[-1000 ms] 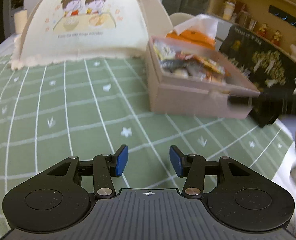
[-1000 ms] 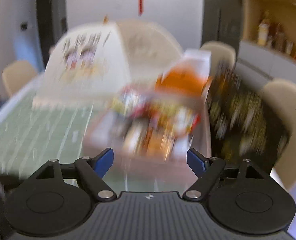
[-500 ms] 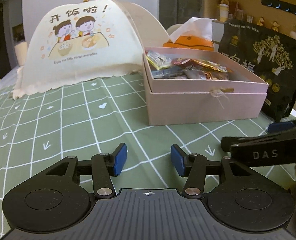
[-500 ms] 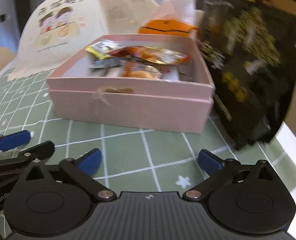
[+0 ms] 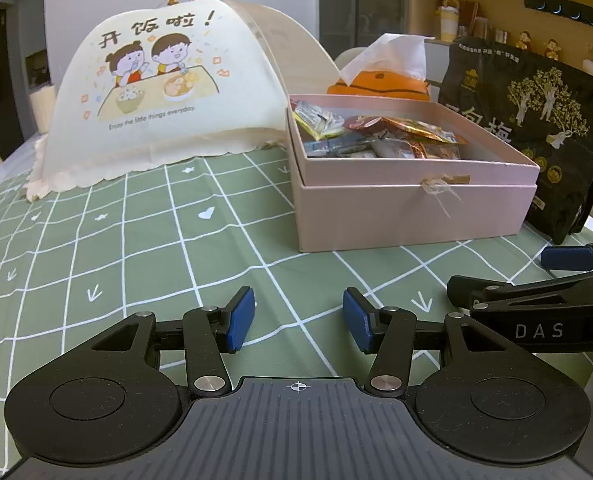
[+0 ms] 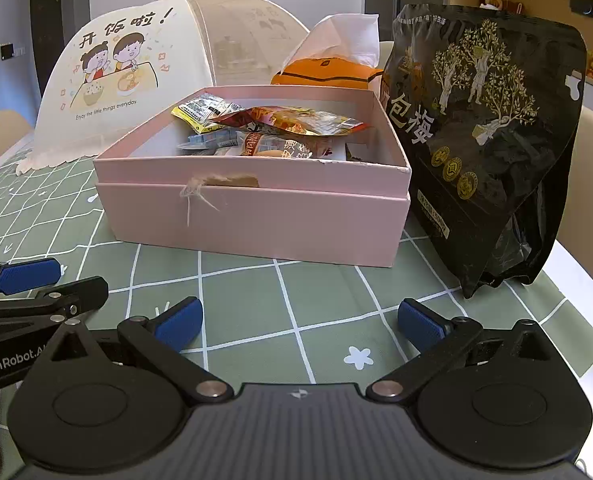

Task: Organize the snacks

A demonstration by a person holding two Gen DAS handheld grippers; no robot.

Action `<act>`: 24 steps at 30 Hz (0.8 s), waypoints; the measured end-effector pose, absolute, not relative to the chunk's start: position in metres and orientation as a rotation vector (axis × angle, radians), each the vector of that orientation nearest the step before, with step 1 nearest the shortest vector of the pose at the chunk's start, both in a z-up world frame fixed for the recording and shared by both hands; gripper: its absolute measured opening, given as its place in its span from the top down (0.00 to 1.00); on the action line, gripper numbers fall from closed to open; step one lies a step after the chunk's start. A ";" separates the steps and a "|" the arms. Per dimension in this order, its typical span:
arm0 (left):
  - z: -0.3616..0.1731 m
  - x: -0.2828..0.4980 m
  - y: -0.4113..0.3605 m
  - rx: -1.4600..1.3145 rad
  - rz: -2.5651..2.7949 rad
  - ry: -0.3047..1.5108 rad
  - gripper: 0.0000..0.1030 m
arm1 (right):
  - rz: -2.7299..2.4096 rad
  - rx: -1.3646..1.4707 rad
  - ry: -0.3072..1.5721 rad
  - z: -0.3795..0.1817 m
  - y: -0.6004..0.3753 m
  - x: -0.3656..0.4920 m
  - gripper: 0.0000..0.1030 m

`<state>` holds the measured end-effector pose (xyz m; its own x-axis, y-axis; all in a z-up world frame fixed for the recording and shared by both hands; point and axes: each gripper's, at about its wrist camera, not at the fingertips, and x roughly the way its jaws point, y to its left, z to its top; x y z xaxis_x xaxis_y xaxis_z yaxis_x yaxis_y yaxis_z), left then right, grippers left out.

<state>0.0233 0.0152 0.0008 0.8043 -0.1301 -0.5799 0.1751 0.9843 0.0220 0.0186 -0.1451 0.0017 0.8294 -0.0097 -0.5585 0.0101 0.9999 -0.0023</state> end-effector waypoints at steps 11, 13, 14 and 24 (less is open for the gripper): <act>0.001 0.023 0.016 0.071 -0.166 0.613 0.46 | -0.010 0.001 0.593 0.002 -0.145 0.019 0.00; 0.001 0.023 0.016 0.070 -0.165 0.613 0.46 | -0.010 0.001 0.593 0.002 -0.145 0.019 0.00; 0.001 0.023 0.016 0.070 -0.165 0.613 0.46 | -0.010 0.001 0.593 0.002 -0.145 0.019 0.00; 0.001 0.023 0.016 0.070 -0.166 0.613 0.46 | -0.010 0.001 0.592 0.002 -0.145 0.019 0.00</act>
